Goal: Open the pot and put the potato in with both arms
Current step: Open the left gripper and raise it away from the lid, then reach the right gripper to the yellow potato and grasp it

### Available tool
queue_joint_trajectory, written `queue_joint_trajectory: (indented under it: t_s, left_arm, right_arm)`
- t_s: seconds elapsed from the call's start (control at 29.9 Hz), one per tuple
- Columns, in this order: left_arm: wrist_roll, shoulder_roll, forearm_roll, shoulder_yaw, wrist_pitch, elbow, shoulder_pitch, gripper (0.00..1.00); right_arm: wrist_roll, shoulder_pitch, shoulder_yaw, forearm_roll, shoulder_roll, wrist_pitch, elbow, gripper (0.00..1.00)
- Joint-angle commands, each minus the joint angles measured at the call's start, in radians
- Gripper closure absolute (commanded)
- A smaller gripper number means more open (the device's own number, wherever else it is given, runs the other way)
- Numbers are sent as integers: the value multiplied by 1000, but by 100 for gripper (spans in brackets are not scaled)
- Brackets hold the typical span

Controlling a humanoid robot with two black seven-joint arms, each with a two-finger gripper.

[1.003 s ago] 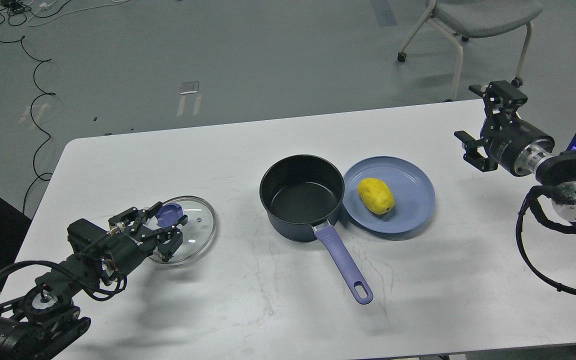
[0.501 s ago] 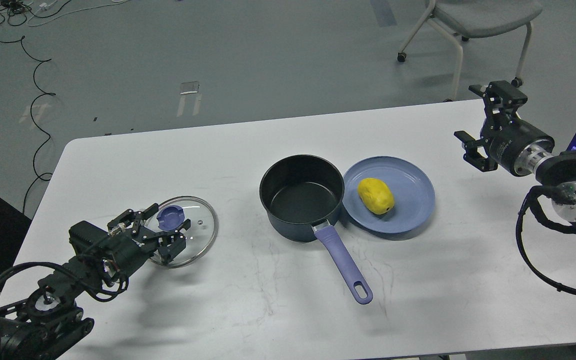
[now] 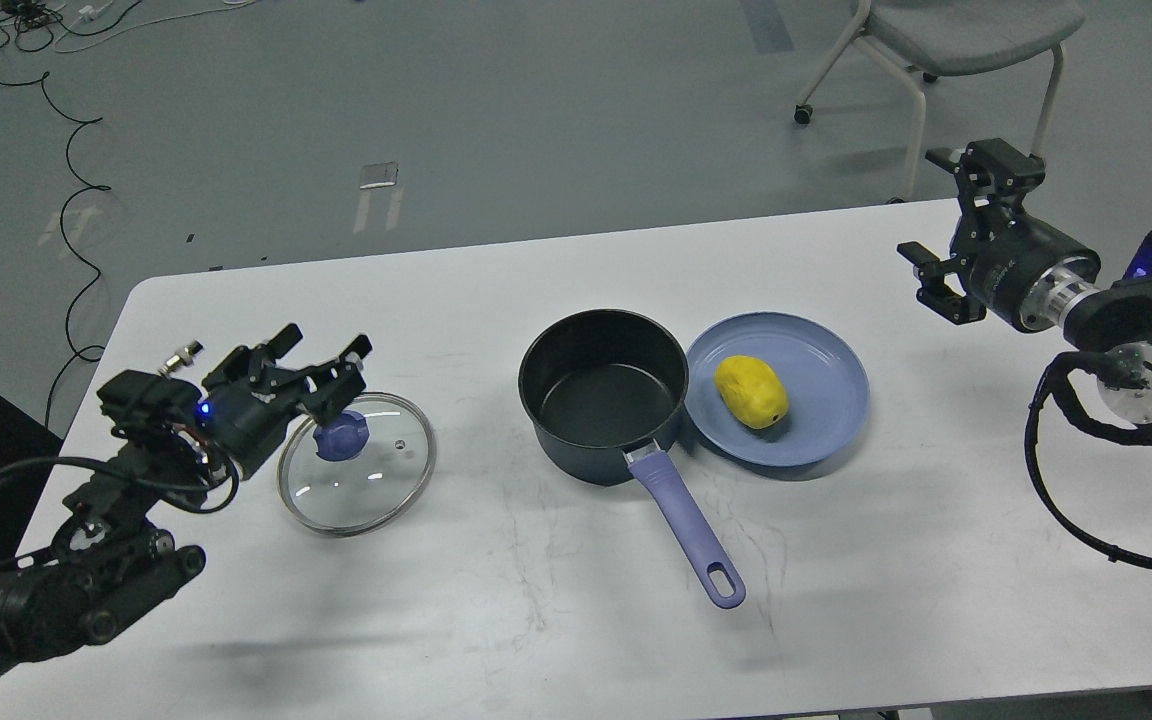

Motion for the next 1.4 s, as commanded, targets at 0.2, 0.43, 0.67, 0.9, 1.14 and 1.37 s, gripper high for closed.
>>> queue_joint_trajectory:
  t_s: [0.2, 0.43, 0.67, 0.9, 1.14, 1.37]
  left_arm:
    - [-16, -31, -731, -29, -257, -6, -231, 2]
    - [103, -36, -1011, -66, -447, 6, -288, 2]
    - [130, -39, -1012, -126, -466, 6, -262, 2]
    - [126, -22, -1003, -123, -462, 6, -242, 2]
    - [119, -22, -997, -123, -461, 6, -222, 2]
    - [116, -22, -995, -120, -458, 6, -207, 2]
  right_arm:
    - [7, 149, -319, -496, -16, -7, 20, 0]
    - [9, 226, -516, -671, 32, -47, -34, 0]
    - [9, 235, -571, -756, 117, -50, -109, 1]
    - [9, 270, -683, -756, 172, -50, -147, 4]
    - [9, 318, -752, -759, 208, -50, -189, 22]
    - [9, 373, -841, -759, 212, -50, -215, 40]
